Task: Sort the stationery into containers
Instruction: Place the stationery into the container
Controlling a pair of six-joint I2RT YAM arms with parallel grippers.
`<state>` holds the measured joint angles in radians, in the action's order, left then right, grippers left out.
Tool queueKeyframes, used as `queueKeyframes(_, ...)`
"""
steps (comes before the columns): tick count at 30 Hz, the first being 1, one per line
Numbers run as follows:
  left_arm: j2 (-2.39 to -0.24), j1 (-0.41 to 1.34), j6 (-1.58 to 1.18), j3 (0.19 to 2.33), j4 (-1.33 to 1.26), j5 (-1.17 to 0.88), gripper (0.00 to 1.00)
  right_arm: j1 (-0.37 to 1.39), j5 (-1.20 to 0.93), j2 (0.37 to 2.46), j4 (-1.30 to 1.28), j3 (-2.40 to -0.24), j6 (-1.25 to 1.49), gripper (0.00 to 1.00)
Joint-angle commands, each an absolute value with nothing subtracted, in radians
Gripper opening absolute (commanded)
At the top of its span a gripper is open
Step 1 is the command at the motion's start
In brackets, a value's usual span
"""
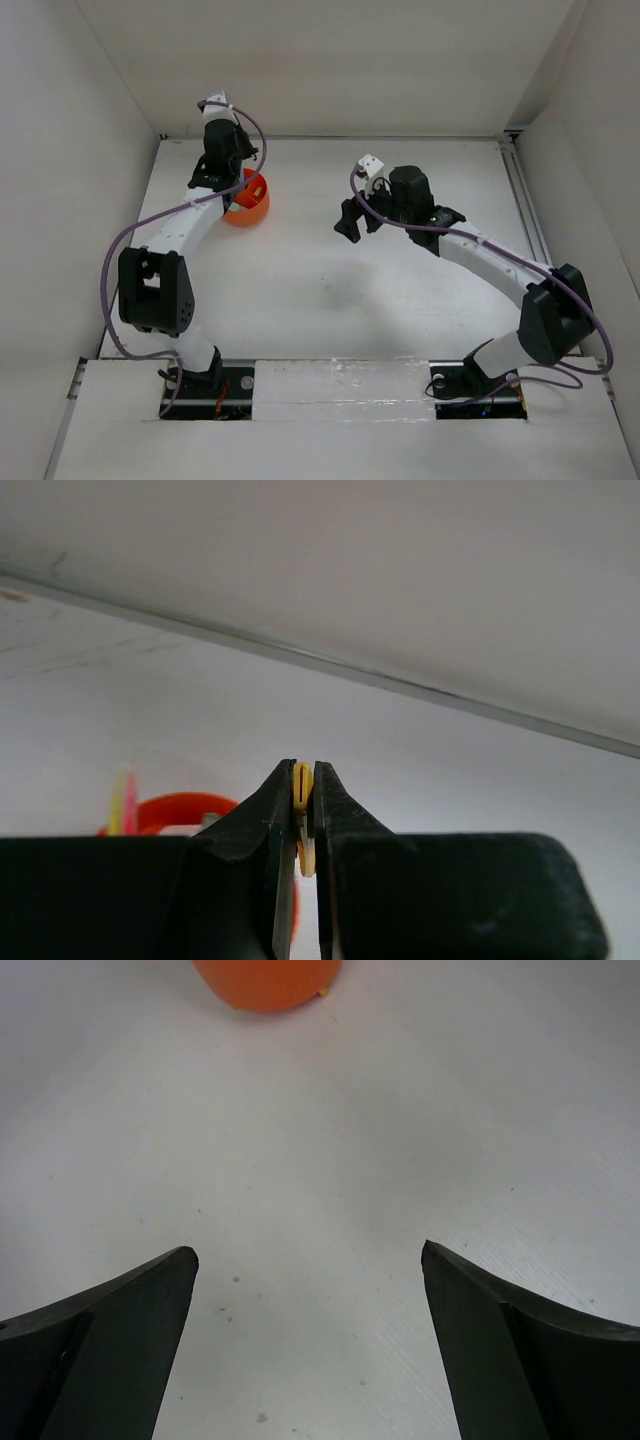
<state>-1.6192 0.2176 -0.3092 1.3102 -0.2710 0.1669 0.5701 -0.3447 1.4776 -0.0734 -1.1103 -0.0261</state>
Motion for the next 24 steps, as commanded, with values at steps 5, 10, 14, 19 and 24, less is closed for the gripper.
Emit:
queueKeyframes(5,-1.678,0.183,-0.215,1.353,-0.265,0.379,0.0,0.566,-0.359,1.44,-0.026,-1.088,-0.072,1.0)
queueKeyframes(10,-1.678,0.183,-0.215,1.283,-0.307,0.44,0.0,0.575,-0.388,1.46,-0.026,-1.088,-0.072,1.0)
queueKeyframes(14,-1.678,0.183,-0.224,1.273,-0.316,0.449,0.0,0.575,-0.388,1.47,-0.026,-1.088,-0.072,1.0)
queueKeyframes(19,-1.678,0.183,-0.224,1.264,-0.302,0.462,0.0,0.575,-0.388,1.479,-0.026,-1.097,-0.081,1.0)
queueKeyframes(24,-1.669,0.192,-0.224,1.255,-0.291,0.471,0.0,0.575,-0.388,1.489,-0.026,-1.097,-0.081,1.0)
